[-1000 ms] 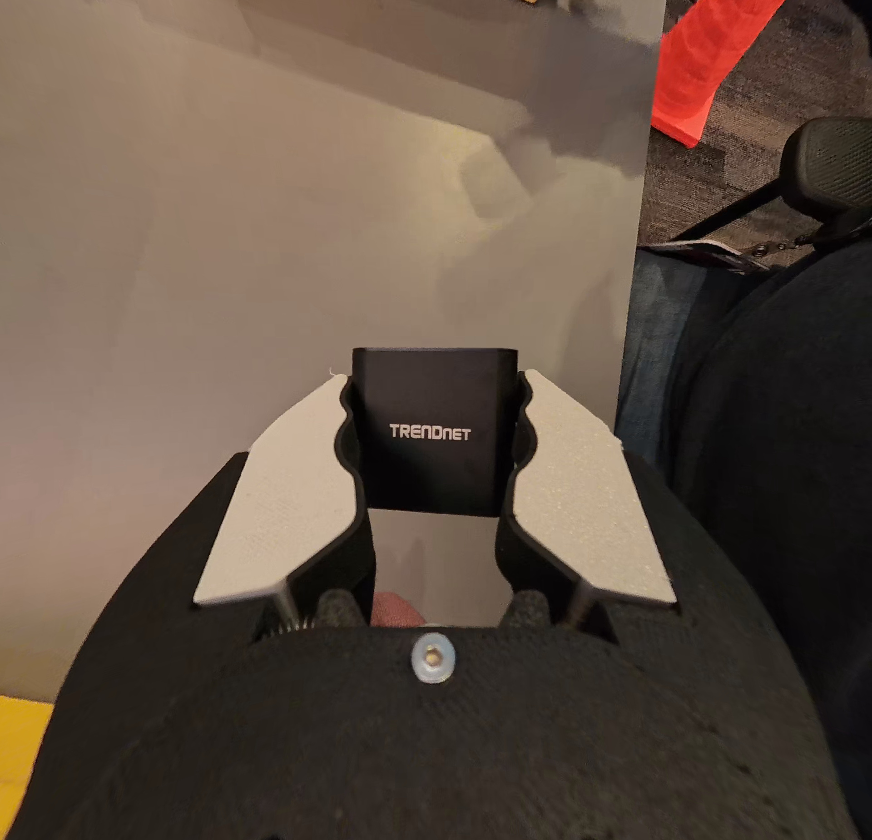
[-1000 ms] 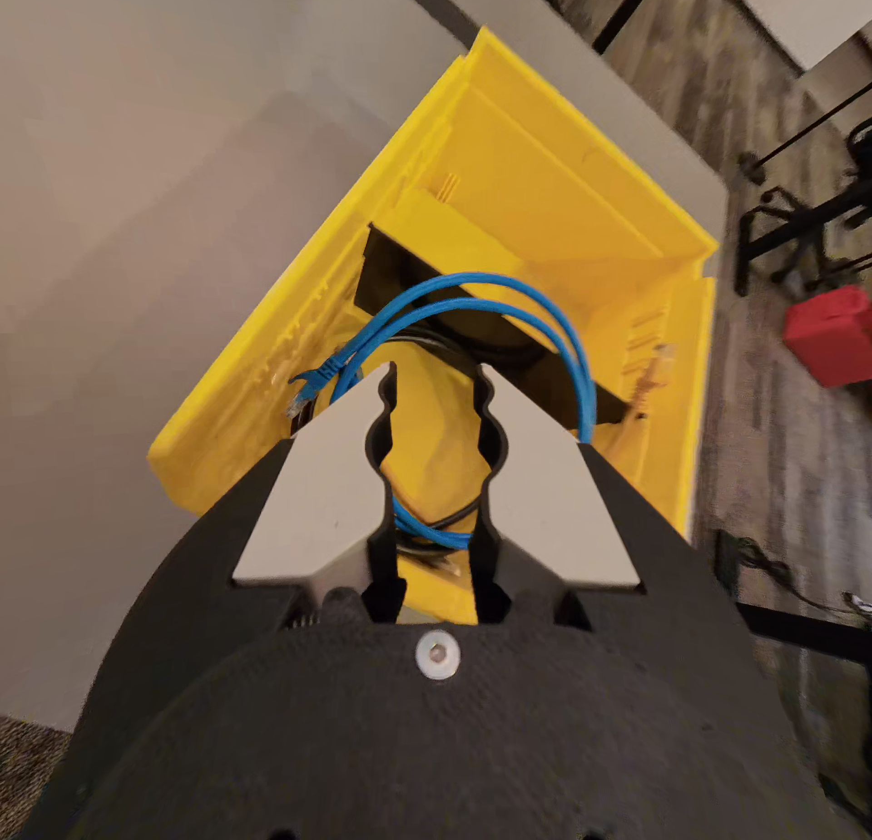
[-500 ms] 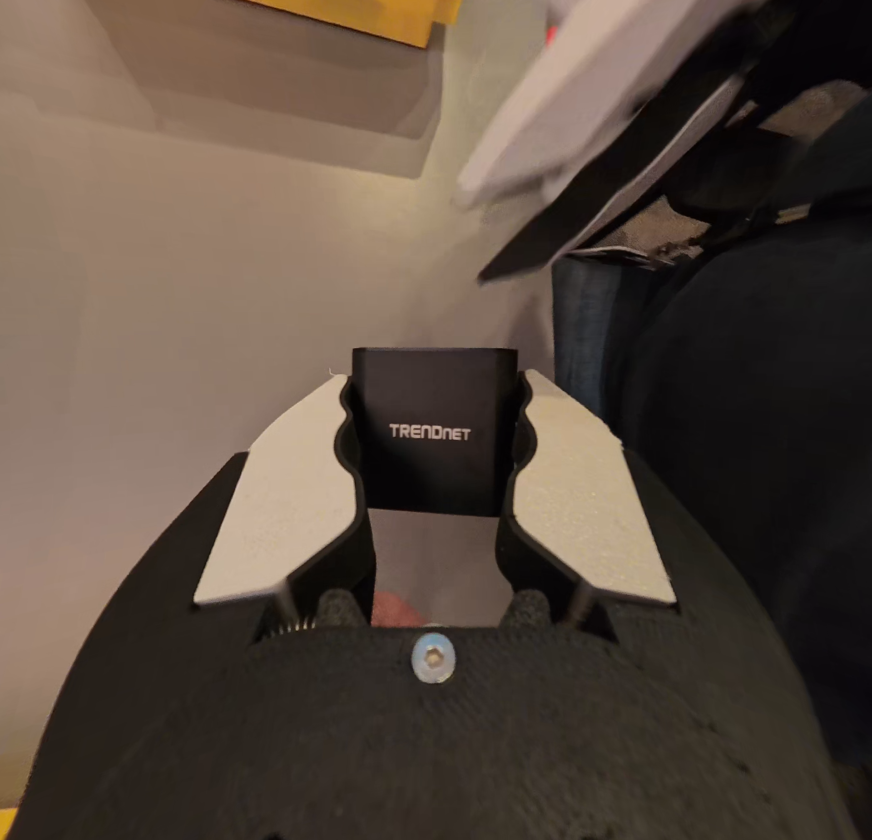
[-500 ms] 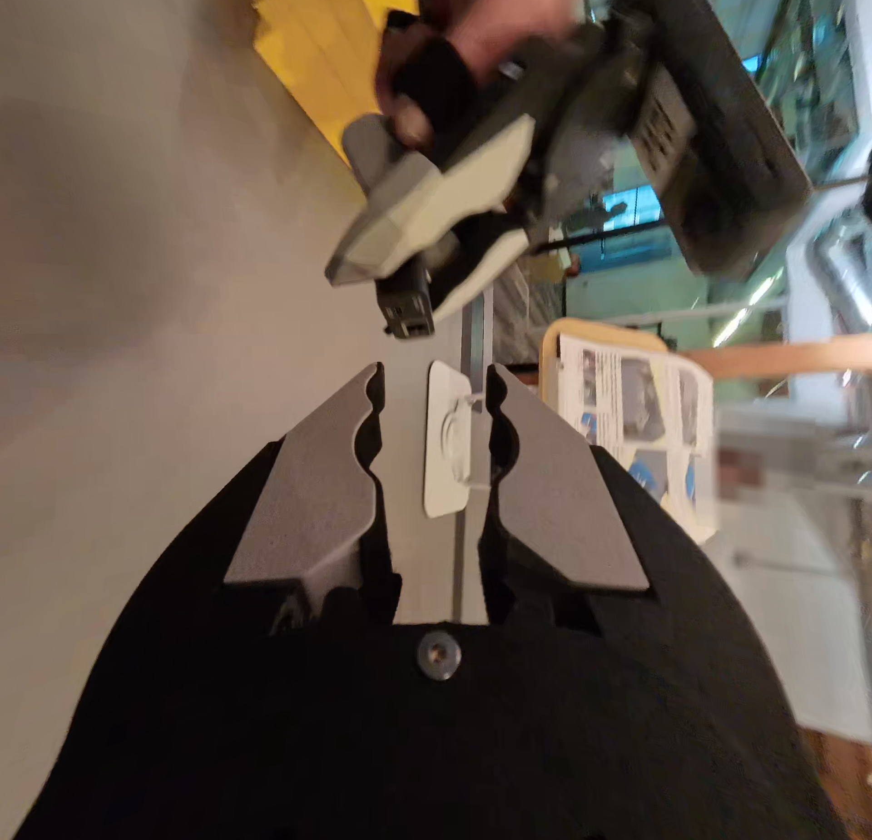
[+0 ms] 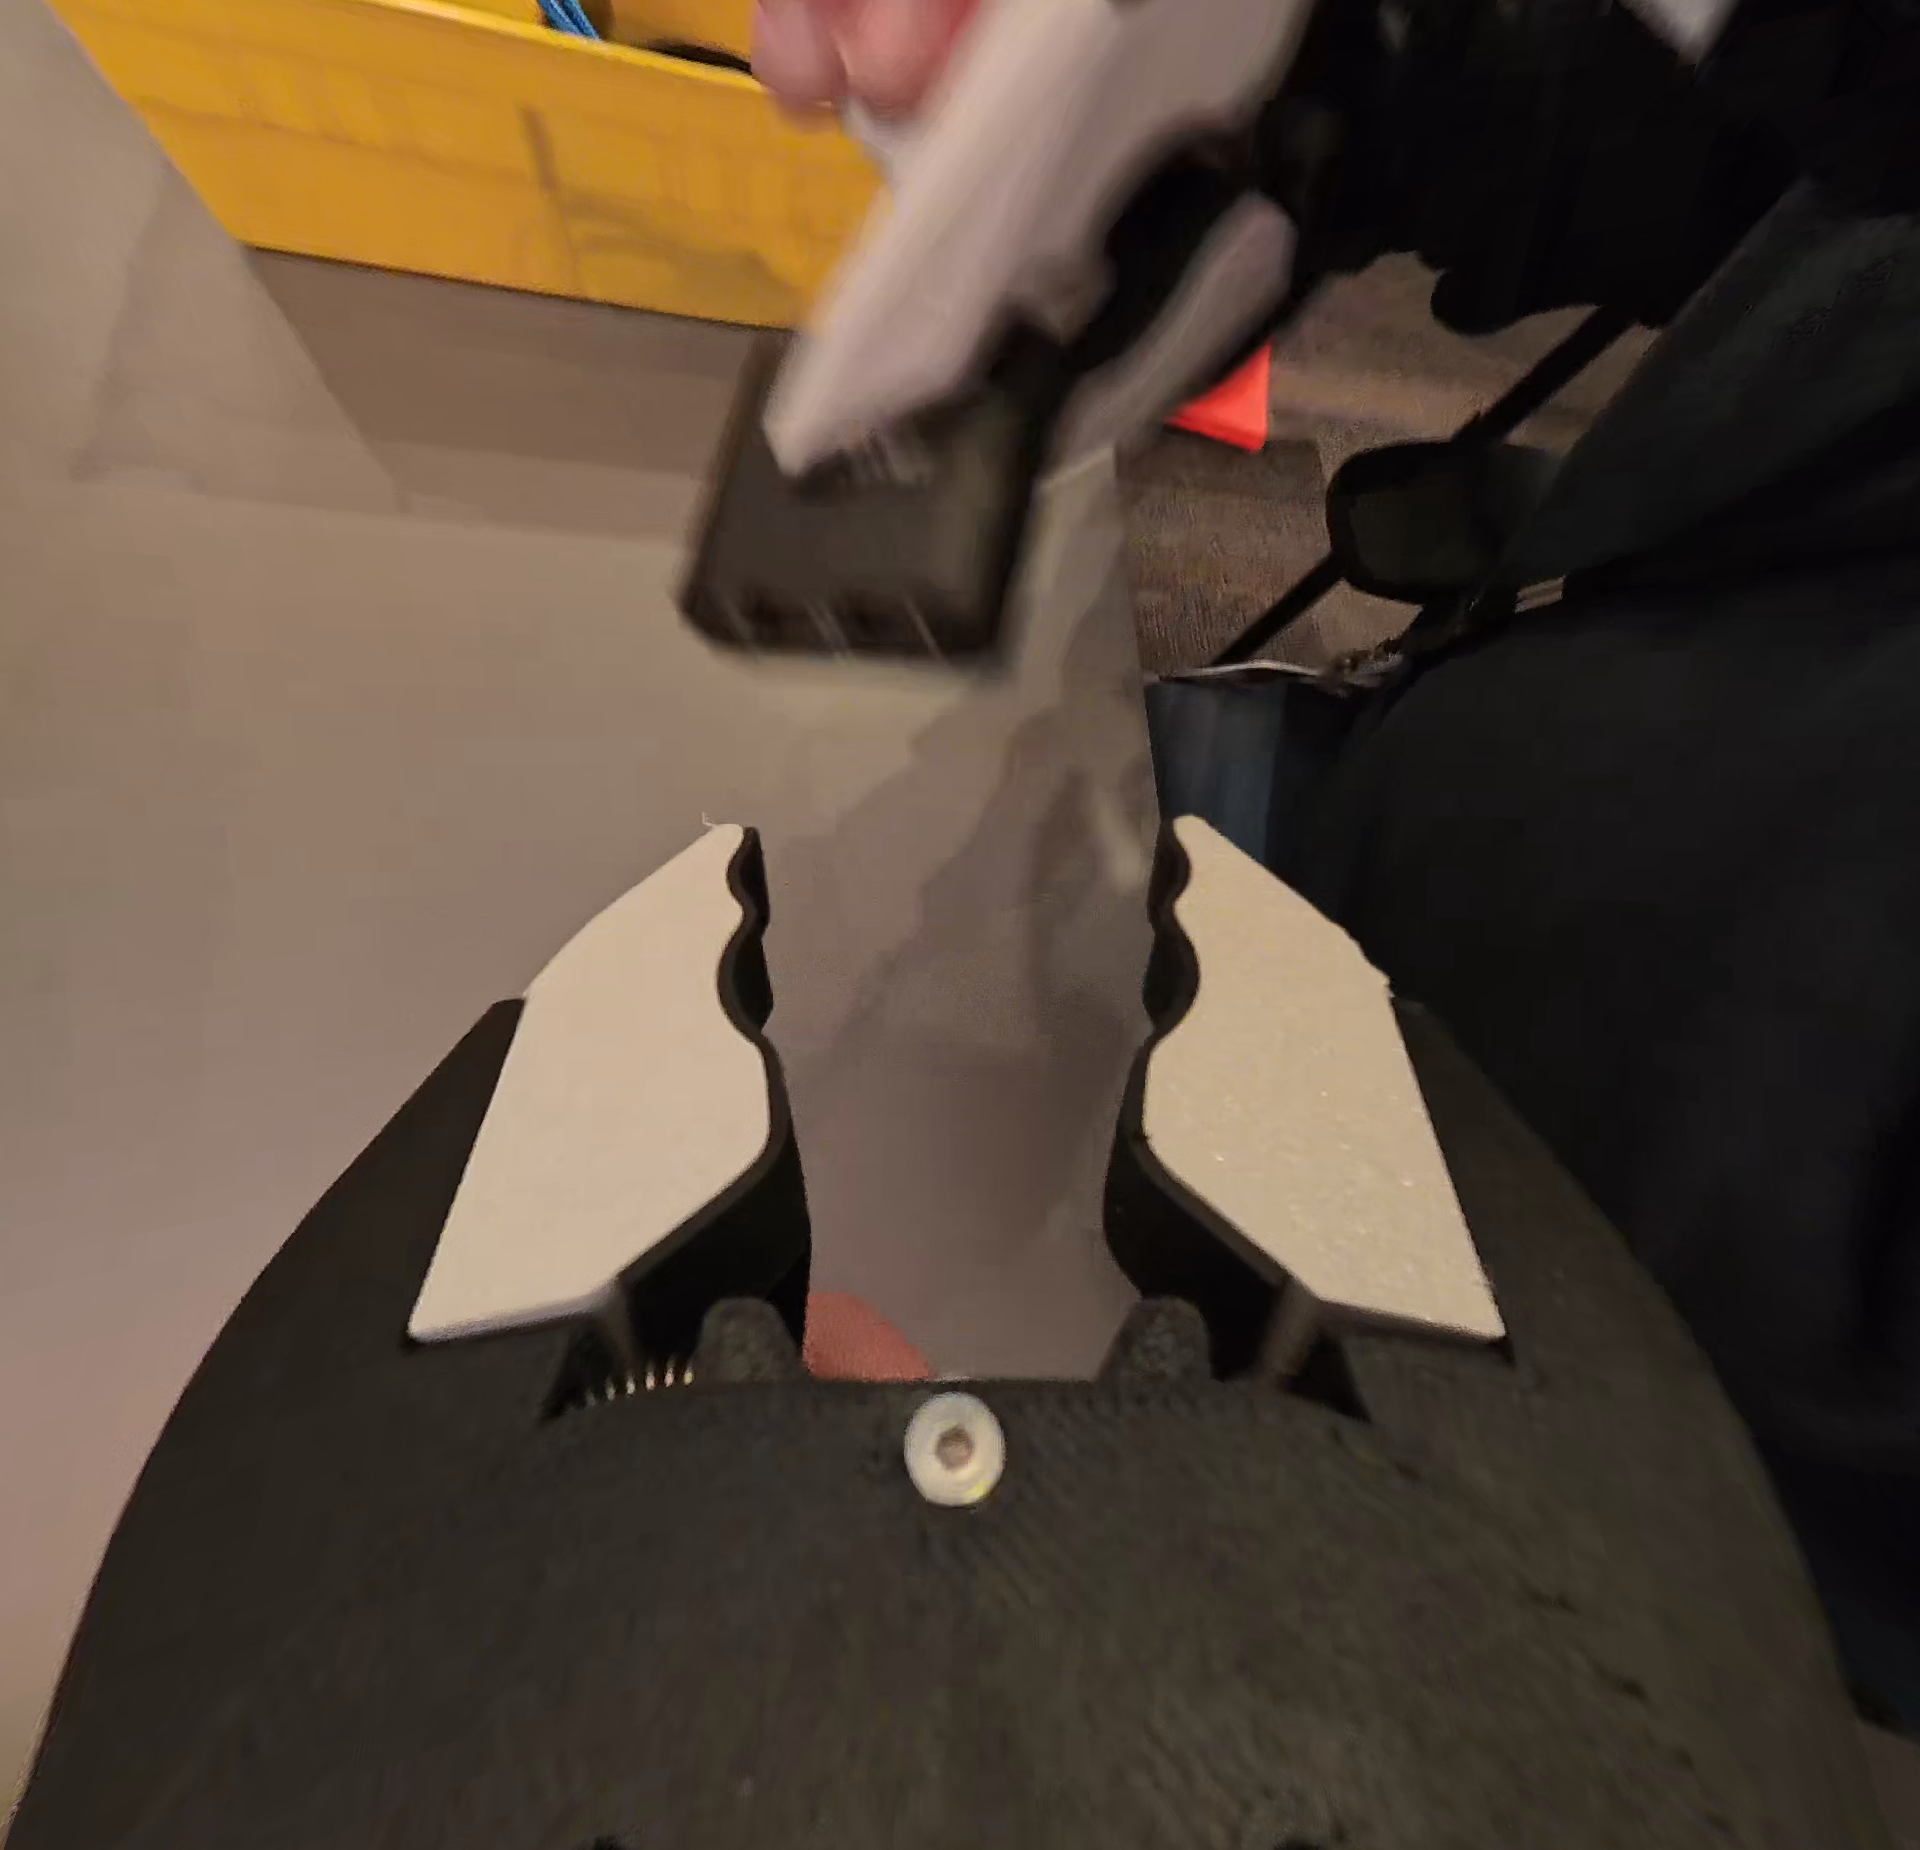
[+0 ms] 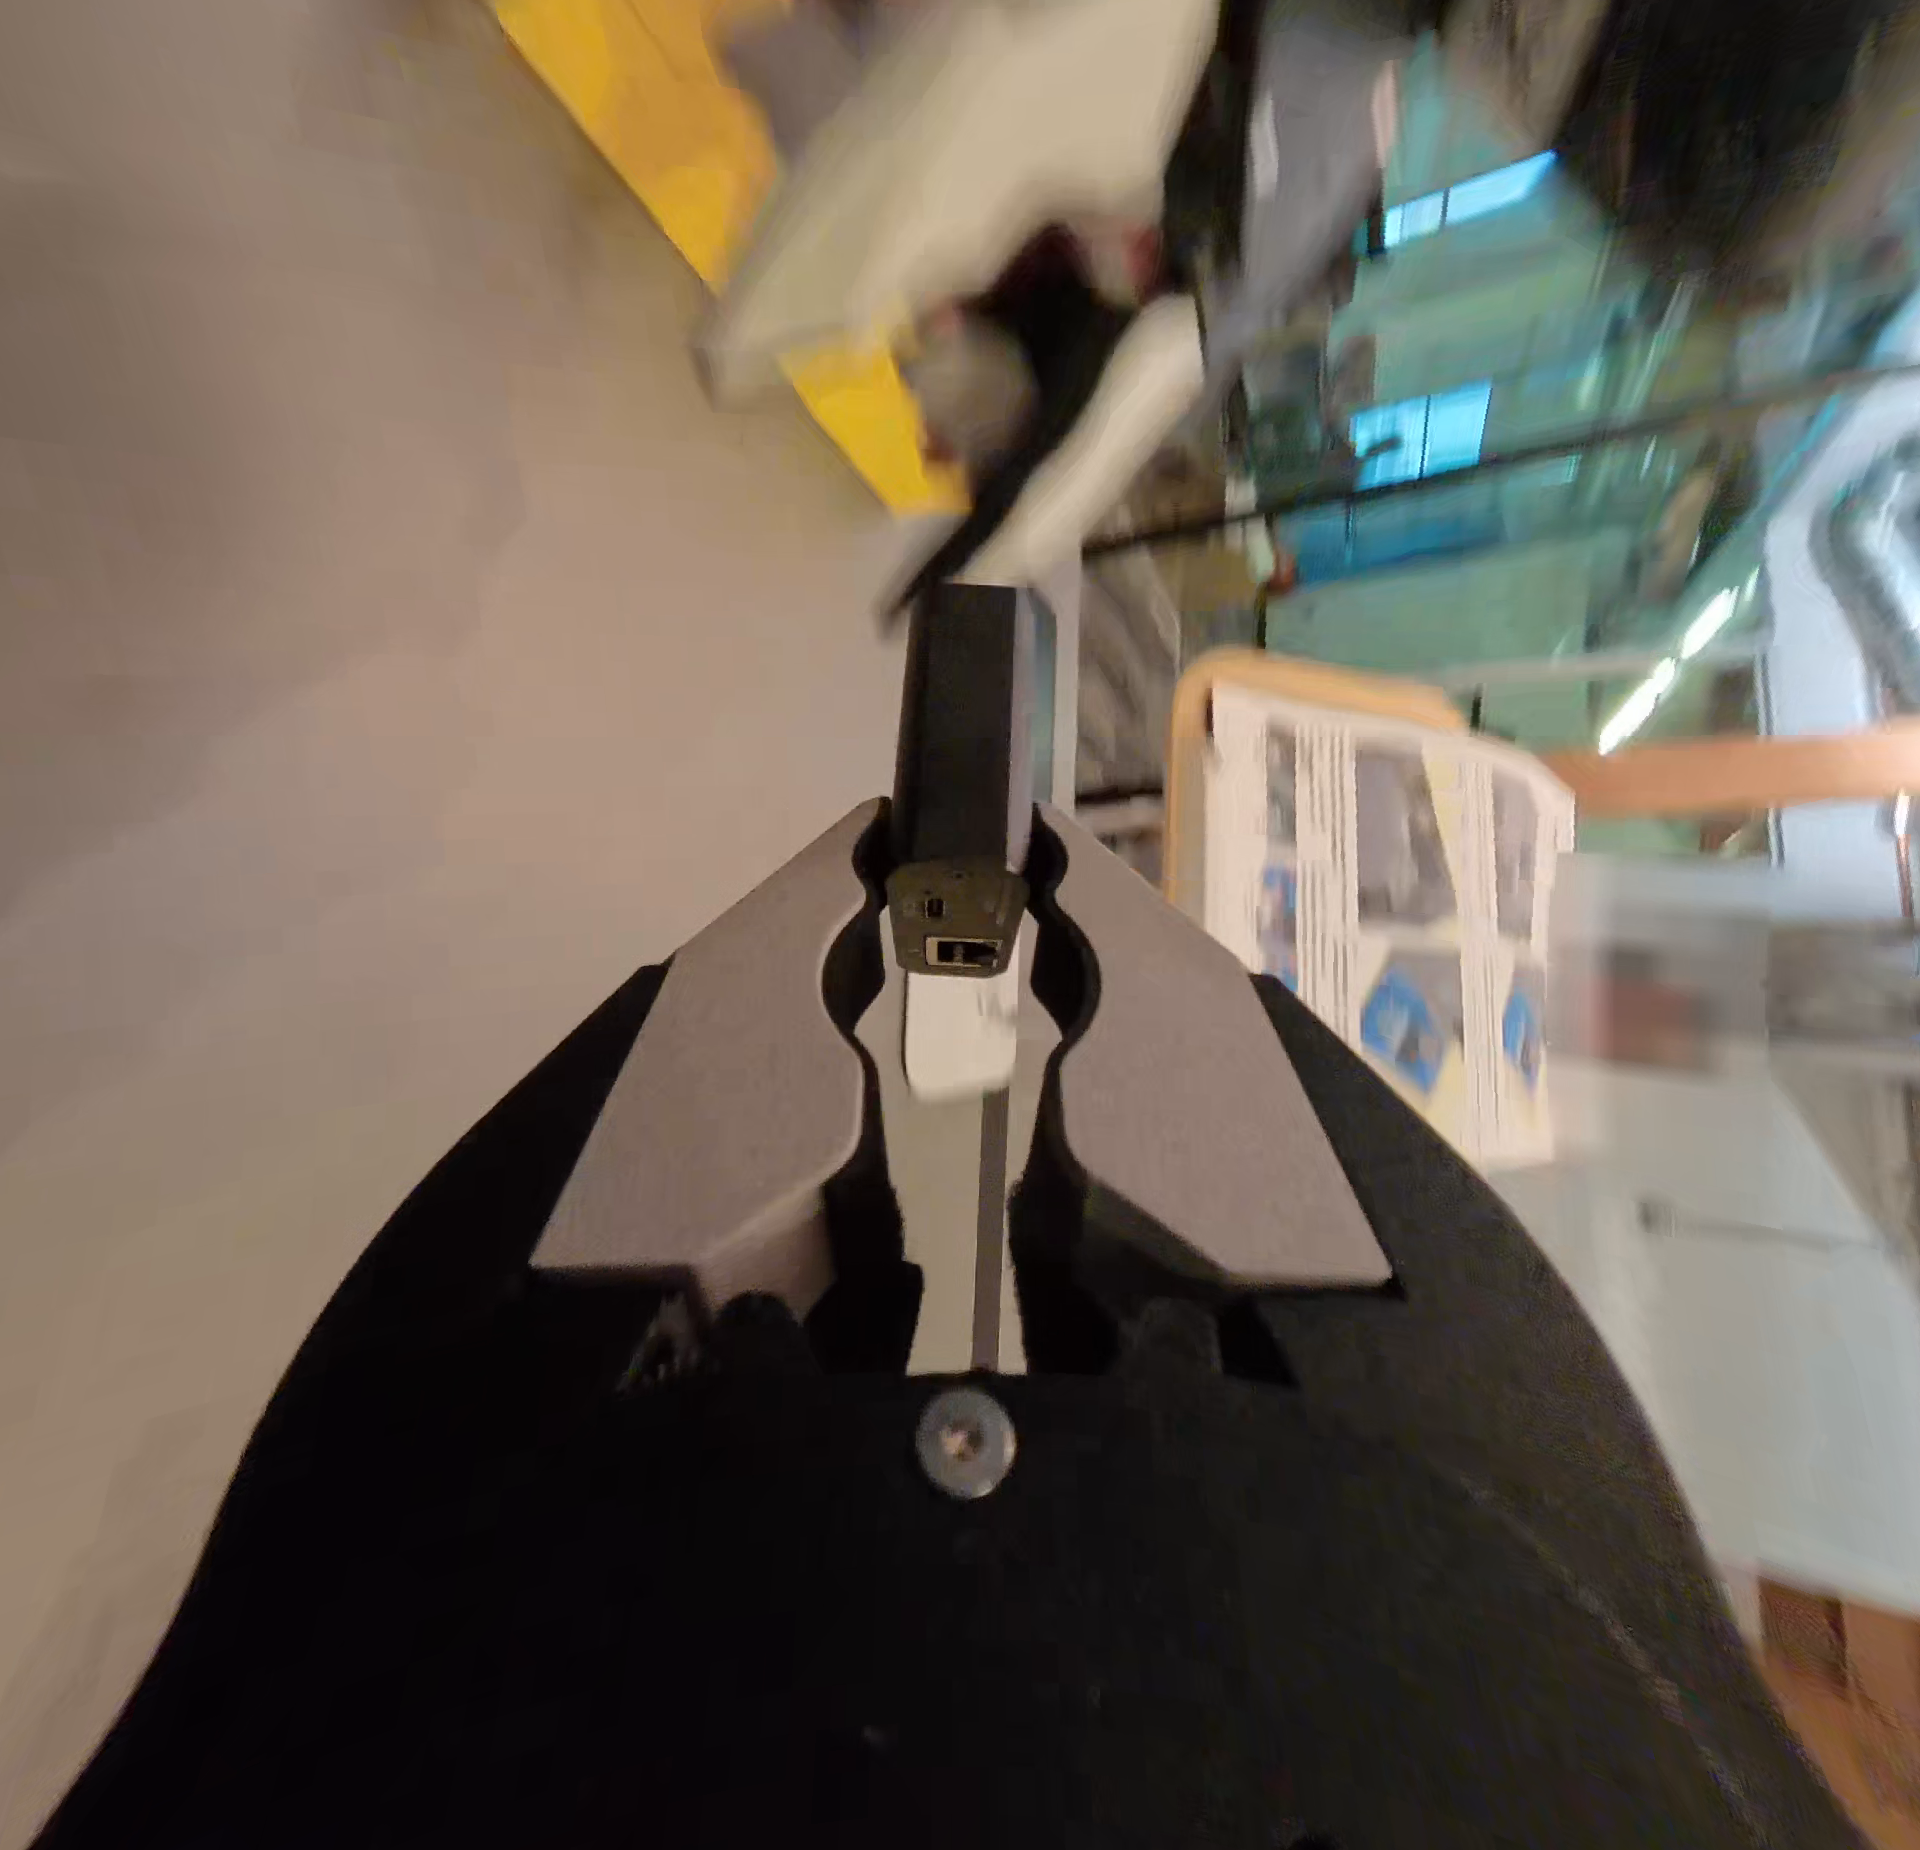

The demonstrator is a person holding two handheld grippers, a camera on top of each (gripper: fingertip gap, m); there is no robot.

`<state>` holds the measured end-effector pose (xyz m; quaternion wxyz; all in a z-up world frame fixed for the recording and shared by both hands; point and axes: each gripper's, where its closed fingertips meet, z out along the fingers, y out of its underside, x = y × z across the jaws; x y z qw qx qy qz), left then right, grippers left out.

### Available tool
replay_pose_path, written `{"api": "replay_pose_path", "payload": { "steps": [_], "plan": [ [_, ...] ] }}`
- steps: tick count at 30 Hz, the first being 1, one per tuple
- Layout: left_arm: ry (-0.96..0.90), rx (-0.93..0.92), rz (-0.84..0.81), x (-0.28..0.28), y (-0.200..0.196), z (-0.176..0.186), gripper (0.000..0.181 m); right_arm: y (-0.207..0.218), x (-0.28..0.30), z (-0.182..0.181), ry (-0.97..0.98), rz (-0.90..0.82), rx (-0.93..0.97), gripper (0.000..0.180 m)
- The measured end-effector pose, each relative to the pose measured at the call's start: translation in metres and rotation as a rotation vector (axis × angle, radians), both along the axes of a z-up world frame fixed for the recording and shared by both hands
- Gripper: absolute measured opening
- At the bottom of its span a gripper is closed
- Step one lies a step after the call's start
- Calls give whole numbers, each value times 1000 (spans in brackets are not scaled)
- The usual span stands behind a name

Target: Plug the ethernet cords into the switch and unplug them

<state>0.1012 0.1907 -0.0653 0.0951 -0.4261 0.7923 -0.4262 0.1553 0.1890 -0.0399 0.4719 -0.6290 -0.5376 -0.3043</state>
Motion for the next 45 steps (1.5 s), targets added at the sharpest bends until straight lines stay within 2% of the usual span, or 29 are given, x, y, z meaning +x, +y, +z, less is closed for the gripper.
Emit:
{"api": "replay_pose_path", "payload": {
  "steps": [1,3,6,9,13,15,18,24,26,30,35,38,42,45],
  "plan": [
    [-16,-4,26,-3,7,4,67,-2,33,5,-11,-85,-9,22],
    [-45,46,85,-10,25,4,55,-8,111,14,-40,-277,-27,22],
    [-68,79,158,-21,42,1,45,-29,229,14,-50,-563,-135,22],
    [-70,69,211,-30,51,-5,42,-51,313,-10,-58,-729,-305,22],
    [-52,75,246,-36,57,-15,42,-68,372,-67,-33,-829,-567,22],
    [-41,92,259,-37,60,-20,43,-75,385,-99,-32,-859,-715,22],
    [-42,91,273,-37,63,-20,43,-80,408,-131,-74,-906,-817,22],
    [-37,83,319,-36,72,-20,50,-80,415,-151,-96,-909,-866,27],
    [-33,85,329,-35,75,-21,51,-86,414,-144,-92,-928,-892,35],
    [-36,89,332,-35,75,-20,51,-85,410,-117,-88,-916,-854,27],
    [-51,107,357,-37,81,-16,51,-85,402,-80,-83,-914,-729,24],
    [-76,128,398,-43,90,-9,51,-95,395,-52,-11,-955,-606,25],
    [-117,182,533,-59,123,4,52,-132,394,-25,125,-1075,-461,33],
    [-161,244,738,-80,167,15,67,-168,391,-22,283,-1148,-389,40]
  ]
}}
